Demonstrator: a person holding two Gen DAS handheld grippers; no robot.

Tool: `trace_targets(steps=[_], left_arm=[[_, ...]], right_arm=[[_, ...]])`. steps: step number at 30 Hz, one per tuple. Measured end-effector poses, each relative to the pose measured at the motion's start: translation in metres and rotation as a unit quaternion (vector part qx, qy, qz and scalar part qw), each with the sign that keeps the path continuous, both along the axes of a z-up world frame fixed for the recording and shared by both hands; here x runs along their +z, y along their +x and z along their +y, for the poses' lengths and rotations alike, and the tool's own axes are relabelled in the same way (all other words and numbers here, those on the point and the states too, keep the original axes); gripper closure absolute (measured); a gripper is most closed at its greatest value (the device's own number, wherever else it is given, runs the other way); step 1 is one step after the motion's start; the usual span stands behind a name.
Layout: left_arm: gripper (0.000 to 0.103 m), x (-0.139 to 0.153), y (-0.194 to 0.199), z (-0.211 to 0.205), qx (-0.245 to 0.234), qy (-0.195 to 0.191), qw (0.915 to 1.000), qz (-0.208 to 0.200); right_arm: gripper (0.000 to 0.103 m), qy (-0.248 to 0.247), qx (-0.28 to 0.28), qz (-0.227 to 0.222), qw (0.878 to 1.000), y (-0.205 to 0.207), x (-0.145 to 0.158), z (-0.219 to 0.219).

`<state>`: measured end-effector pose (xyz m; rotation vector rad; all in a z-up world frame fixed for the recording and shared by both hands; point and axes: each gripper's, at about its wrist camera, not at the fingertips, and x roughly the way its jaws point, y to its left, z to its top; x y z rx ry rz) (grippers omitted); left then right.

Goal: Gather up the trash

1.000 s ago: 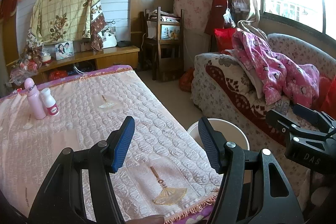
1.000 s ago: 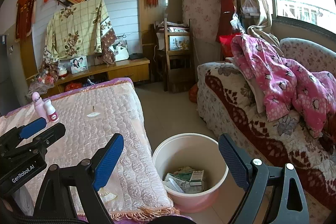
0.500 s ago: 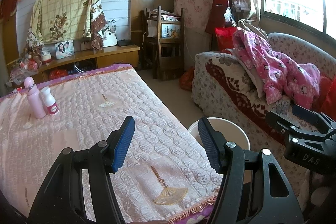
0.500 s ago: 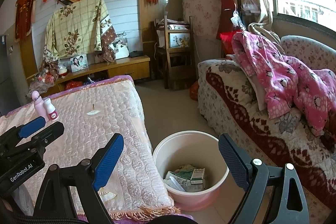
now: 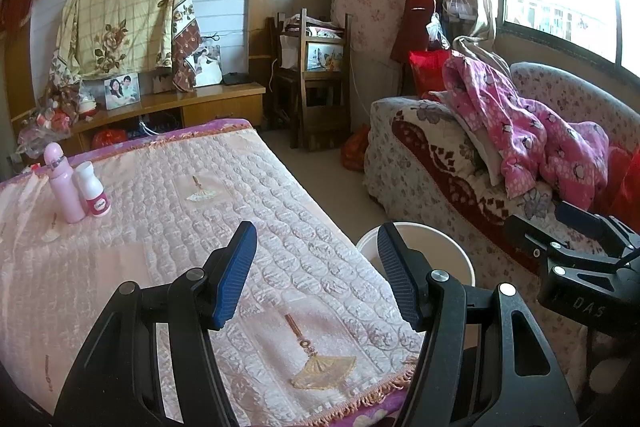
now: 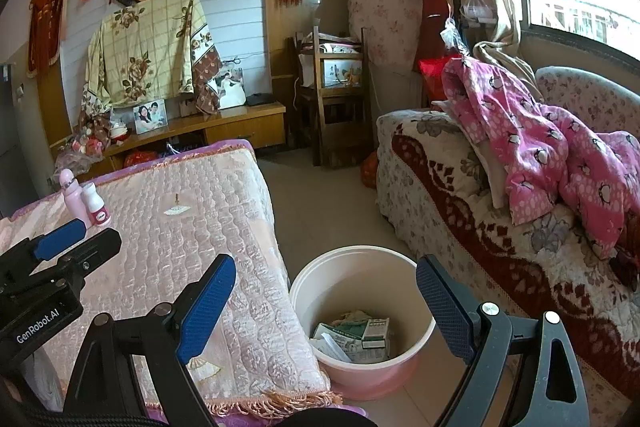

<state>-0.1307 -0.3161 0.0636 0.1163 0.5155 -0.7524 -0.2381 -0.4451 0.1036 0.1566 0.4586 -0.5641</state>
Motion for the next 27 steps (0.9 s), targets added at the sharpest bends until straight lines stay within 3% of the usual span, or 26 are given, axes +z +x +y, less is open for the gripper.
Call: trace_targets(steps=[27], left_arm=[[0.041, -0.0085, -0.0032, -0.0050, -0.002, -0.001, 1.0000, 0.007]], right_arm=[[0.013, 0.004, 0.004, 0.012, 1.000, 0.0032, -0.0035, -0.0047]])
